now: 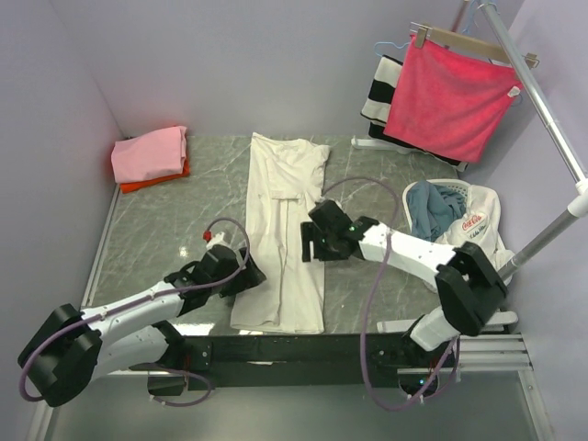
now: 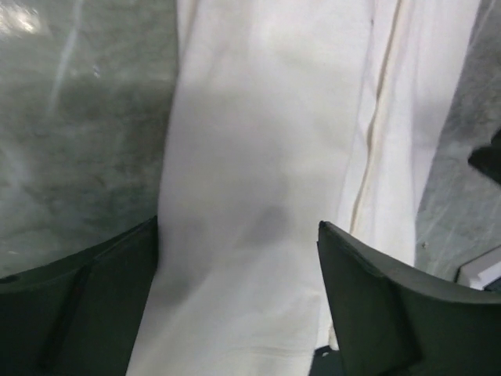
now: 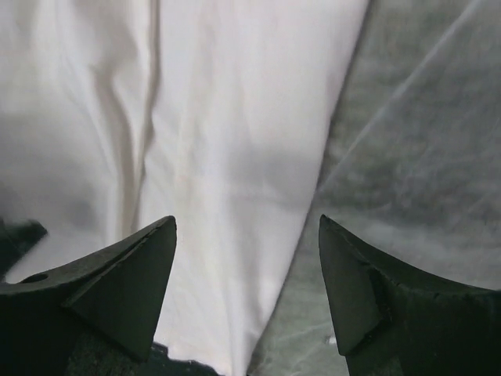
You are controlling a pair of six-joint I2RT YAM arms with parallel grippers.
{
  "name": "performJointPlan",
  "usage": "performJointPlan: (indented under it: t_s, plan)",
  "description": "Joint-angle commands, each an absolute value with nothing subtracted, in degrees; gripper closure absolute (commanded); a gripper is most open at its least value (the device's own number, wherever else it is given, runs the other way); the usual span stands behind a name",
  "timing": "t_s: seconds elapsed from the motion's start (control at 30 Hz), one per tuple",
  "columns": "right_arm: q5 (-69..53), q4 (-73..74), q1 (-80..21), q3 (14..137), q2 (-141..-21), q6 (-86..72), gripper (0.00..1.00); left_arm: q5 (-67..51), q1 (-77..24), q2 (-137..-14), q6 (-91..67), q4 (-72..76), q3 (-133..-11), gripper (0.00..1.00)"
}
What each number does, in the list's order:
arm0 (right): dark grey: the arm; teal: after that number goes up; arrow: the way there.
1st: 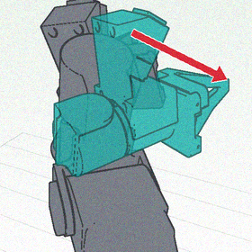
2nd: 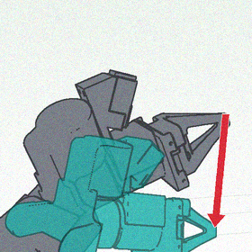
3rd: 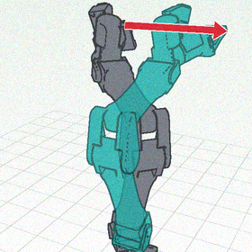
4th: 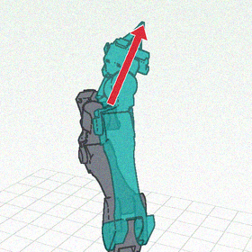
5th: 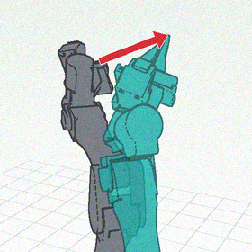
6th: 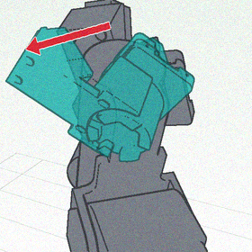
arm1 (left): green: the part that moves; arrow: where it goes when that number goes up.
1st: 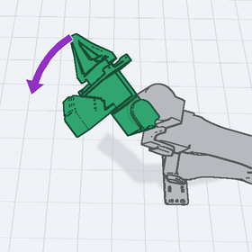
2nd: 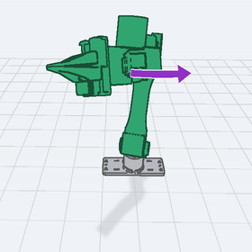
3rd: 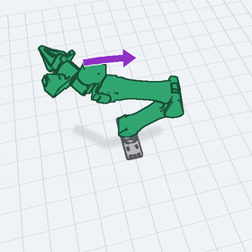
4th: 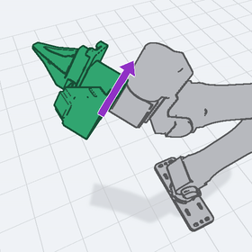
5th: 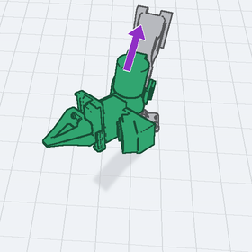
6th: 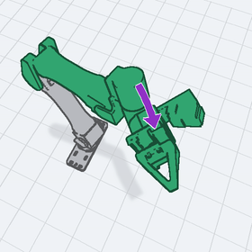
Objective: Fold and stack the t-shirts
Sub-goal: Fold the tshirt
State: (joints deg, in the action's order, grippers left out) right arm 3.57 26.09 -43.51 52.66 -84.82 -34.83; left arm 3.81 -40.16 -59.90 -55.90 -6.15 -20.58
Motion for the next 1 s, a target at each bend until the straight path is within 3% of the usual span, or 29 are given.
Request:
performJointPlan:
  t_s: [0.0, 0.07, 0.13, 0.17, 0.27, 0.33, 0.53, 0.57, 0.63, 0.67, 0.73, 0.77, 0.97]
  plan:
    - [2.8, 23.4, -41.2, 63.1, -91.4, -28.0, 0.21, 4.9, -44.8, -60.6, -63.7, -13.2, -15.2, 0.2]
    - [2.5, 24.5, -40.4, 69.2, -95.5, -25.8, 0.21, 5.3, -46.7, -59.8, -67.0, -14.6, -13.7, 0.25]
    - [2.1, 26.3, -39.8, 74.3, -99.2, -24.4, 0.21, 5.8, -47.9, -58.4, -69.6, -15.7, -12.9, 0.36]
    - [1.7, 26.6, -39.6, 75.7, -100.1, -23.9, 0.21, 6.0, -48.8, -57.8, -70.3, -16.3, -12.4, 0.5]
    - [0.8, 27.0, -38.2, 79.8, -103.9, -23.0, 0.21, 7.2, -50.3, -55.2, -73.1, -20.2, -12.0, 0.76]
    - [0.2, 26.3, -37.1, 82.0, -105.8, -22.8, 0.21, 7.0, -50.8, -53.4, -74.4, -22.1, -11.7, 0.85]
    - [-2.4, 27.2, -33.7, 91.1, -115.2, -20.6, 0.22, 7.5, -52.8, -50.5, -77.5, -26.3, -12.3, 0.84]
    - [-2.2, 27.4, -33.5, 92.4, -116.0, -20.2, 0.22, 8.6, -53.5, -50.1, -77.6, -27.2, -13.4, 0.78]
    - [-3.1, 28.3, -32.4, 95.7, -117.4, -19.3, 0.22, 10.4, -53.8, -48.7, -76.5, -30.0, -15.3, 0.46]
    - [-4.2, 27.9, -32.1, 96.1, -117.4, -19.0, 0.22, 11.4, -53.8, -48.2, -75.7, -30.6, -17.6, 0.25]
    - [-4.6, 27.9, -30.9, 98.3, -118.1, -18.6, 0.22, 15.3, -53.8, -46.9, -73.3, -32.0, -20.5, 0.05]
    - [-4.7, 28.5, -30.6, 99.2, -118.3, -18.4, 0.22, 16.6, -53.8, -46.6, -72.5, -33.4, -23.4, 0.01]
    - [-7.7, 29.5, -27.6, 104.8, -121.8, -18.0, 0.21, 30.8, -50.1, -51.6, -59.5, -25.7, -34.2, 0.01]
